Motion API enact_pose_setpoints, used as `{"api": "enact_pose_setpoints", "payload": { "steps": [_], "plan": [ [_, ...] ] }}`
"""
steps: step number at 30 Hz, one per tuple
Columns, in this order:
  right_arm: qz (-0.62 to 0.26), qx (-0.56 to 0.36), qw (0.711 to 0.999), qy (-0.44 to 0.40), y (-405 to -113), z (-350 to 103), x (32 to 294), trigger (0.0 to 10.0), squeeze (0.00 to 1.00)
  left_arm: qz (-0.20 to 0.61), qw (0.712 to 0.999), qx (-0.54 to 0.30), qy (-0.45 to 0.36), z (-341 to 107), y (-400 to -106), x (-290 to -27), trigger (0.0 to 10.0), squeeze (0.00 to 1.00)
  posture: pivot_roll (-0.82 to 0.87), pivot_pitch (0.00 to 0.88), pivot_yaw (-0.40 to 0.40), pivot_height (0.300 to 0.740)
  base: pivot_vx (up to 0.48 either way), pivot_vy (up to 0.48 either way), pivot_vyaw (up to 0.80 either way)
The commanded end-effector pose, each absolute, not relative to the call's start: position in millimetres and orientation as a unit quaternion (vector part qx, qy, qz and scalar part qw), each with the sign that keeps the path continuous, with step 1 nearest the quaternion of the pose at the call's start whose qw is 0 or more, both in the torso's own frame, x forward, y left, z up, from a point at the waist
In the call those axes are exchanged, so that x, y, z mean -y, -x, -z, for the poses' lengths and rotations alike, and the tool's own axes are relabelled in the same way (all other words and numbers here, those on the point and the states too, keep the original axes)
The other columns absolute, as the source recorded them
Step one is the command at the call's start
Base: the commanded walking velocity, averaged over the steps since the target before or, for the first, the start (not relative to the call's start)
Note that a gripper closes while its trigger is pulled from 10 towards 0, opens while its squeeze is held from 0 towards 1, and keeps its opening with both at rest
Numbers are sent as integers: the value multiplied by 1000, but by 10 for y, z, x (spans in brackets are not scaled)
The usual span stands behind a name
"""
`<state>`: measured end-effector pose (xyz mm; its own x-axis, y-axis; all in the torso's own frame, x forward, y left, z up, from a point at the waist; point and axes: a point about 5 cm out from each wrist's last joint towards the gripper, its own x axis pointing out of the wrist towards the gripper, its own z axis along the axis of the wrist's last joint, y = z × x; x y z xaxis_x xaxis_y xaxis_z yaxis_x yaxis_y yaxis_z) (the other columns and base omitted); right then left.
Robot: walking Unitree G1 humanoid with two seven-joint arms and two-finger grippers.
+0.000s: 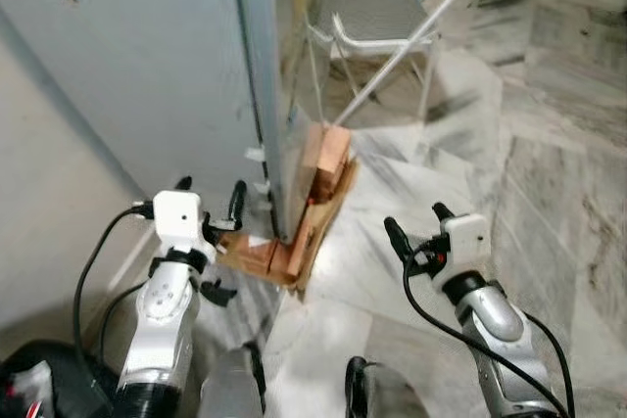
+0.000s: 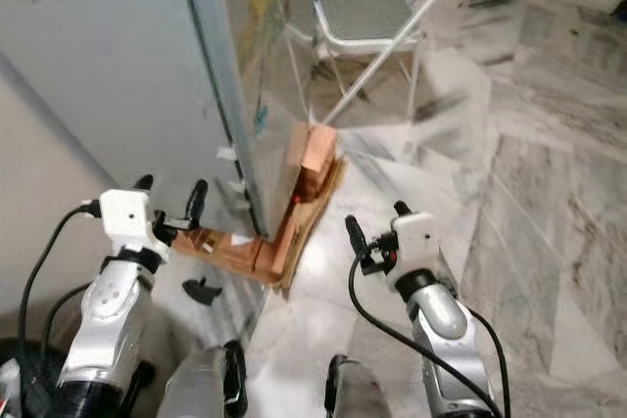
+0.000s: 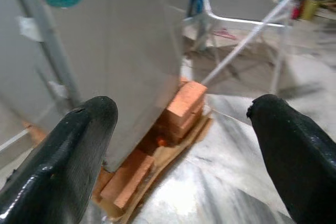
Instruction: Restocking fridge
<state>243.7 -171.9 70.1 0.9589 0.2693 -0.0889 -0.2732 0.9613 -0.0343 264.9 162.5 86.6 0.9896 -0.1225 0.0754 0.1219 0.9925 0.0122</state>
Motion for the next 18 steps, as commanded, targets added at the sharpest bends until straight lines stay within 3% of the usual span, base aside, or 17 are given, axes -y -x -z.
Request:
{"api": "enact_pose_setpoints", "payload": {
  "steps": [1,4,10,18],
  "plan": [
    [-131,-43,990,27,-2428,-694,1738,10000,0,59,997,44,-5,-925,-2648,-1646,10000,0,86,127,-14,740,330,0,-638],
    [-130,-43,990,27,-2433,-696,1732,10000,0,59,997,41,-6,-965,-2638,-1643,10000,0,84,127,-14,740,330,0,-552],
    [-128,-45,990,27,-2436,-701,1725,10000,0,63,997,33,-4,-1002,-2611,-1611,10000,0,77,125,-10,740,310,0,0],
    [-126,-46,991,28,-2441,-697,1726,10000,0,41,999,29,-6,-1016,-2584,-1634,10000,0,79,122,-12,740,0,0,0]
  ]
}}
